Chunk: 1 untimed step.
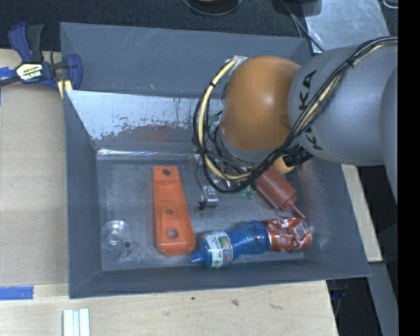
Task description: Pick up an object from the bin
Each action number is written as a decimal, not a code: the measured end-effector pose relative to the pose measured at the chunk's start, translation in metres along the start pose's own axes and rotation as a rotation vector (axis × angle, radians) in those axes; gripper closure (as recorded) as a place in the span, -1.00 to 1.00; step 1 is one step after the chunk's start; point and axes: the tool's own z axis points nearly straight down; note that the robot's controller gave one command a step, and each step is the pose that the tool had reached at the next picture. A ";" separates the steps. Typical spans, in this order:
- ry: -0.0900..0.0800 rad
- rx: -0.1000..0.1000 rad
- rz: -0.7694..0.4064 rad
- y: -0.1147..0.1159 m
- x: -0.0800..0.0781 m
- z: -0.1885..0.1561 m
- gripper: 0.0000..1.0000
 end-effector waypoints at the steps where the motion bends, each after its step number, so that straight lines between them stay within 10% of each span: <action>1: 0.000 0.000 0.000 0.000 0.000 0.000 -1.00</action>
Offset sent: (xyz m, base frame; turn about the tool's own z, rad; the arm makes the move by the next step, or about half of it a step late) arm 0.0222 0.0476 -0.0657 -0.1250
